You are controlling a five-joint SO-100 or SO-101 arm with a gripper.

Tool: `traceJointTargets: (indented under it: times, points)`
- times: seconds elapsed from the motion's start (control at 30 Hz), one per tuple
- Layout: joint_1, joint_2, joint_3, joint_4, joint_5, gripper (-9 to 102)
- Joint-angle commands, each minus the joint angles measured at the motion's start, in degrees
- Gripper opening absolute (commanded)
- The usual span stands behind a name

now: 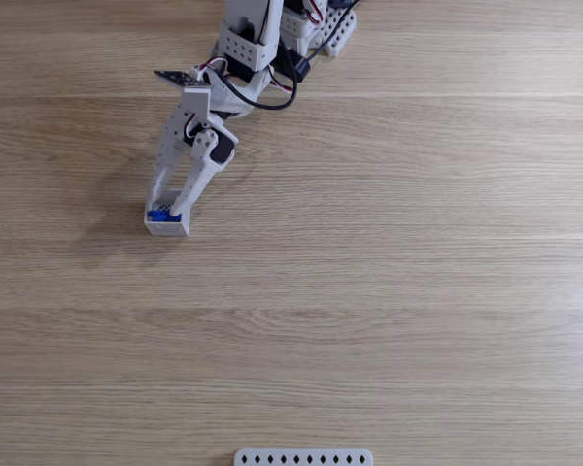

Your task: Grasp a peg and put it in the crate.

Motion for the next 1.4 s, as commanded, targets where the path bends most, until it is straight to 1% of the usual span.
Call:
traceJointTargets:
  times: [0.0, 0.03, 0.07, 0.1, 0.17, 0.23, 0.33, 0.47, 0.57, 0.77, 0.87, 1.0, 1.13, 1.3, 1.37]
  points:
    - [-0.26, 1.58, -3.34, -1.85, 0.26, 6]
    - [-0.26, 1.67, -3.43, -1.85, 0.26, 0]
    - [-0.35, 2.02, -3.60, -1.85, 0.26, -3]
    - [-0.35, 2.64, -3.60, -1.76, 0.35, -3]
    - [-0.44, 4.92, -3.87, -1.05, 1.05, 0]
    - [-1.32, 8.17, -4.04, 1.32, 1.14, 0]
    - [-4.04, 13.80, -3.87, 7.82, 1.32, -1]
    - [-8.70, 22.24, -3.16, 21.27, 3.52, -1]
    - [-12.83, 30.67, -3.87, 33.84, 13.54, -1]
    - [-22.24, 45.53, -6.77, 57.57, 43.33, -1]
    - [-27.77, 52.38, -7.91, 67.76, 57.30, -1]
    - [-33.84, 62.49, -8.00, 77.70, 70.84, -1]
    - [-36.74, 71.10, -7.21, 86.13, 77.43, -1]
    - [-36.83, 80.24, -2.37, 95.27, 79.28, -1]
    - [-36.21, 84.29, 0.09, 97.12, 80.33, -1]
